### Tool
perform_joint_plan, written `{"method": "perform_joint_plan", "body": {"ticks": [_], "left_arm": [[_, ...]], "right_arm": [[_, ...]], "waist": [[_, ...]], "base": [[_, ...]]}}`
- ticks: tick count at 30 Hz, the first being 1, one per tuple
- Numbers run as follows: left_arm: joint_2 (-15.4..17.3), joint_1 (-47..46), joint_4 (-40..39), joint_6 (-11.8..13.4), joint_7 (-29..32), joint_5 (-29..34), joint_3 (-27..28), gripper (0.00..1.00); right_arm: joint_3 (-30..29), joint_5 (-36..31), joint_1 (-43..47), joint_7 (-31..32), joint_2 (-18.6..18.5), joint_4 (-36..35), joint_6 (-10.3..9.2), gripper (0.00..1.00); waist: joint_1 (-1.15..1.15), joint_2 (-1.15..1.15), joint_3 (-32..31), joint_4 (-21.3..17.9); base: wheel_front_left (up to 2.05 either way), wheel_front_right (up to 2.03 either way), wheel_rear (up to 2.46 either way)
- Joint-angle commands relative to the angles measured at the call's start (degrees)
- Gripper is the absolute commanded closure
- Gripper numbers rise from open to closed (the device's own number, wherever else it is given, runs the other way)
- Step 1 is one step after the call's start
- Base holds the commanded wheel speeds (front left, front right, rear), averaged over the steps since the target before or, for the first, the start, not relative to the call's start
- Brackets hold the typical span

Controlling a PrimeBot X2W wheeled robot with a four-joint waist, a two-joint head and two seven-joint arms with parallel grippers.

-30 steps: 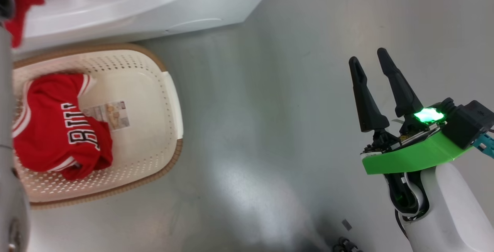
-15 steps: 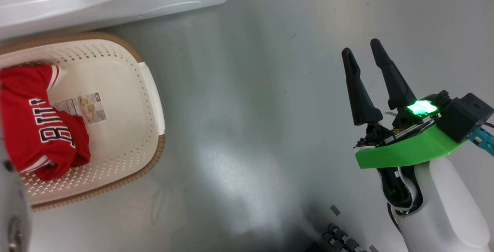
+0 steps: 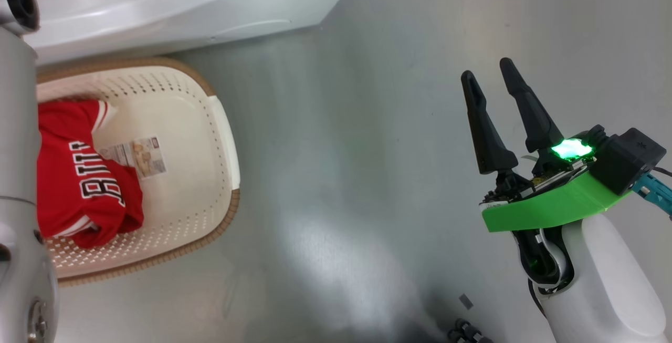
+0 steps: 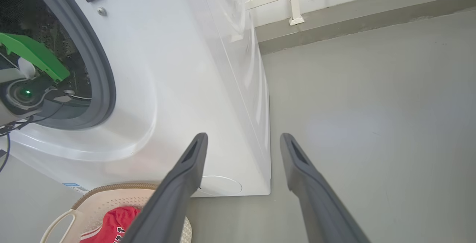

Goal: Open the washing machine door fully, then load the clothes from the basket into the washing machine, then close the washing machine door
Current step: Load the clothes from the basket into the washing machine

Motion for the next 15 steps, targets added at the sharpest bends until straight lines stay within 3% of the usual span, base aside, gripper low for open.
{"method": "perform_joint_plan", "body": {"ticks": [1, 15], "left_arm": [[1.9, 0.4, -0.9, -0.3, -0.3, -0.2, 0.1, 0.00], [1.0, 11.7, -7.7, -1.6, -0.6, -0.3, 1.1, 0.00]], "right_arm": [[1.2, -0.2, 1.4, -0.3, -0.3, -1.1, 0.09, 0.00], [1.1, -0.2, 2.2, -0.3, -1.7, 0.0, 0.09, 0.00]], "waist": [[0.00, 0.00, -1.1, 0.4], [0.00, 0.00, -8.9, 1.8]], "base": [[0.00, 0.00, 0.00], [0.00, 0.00, 0.00]]}}
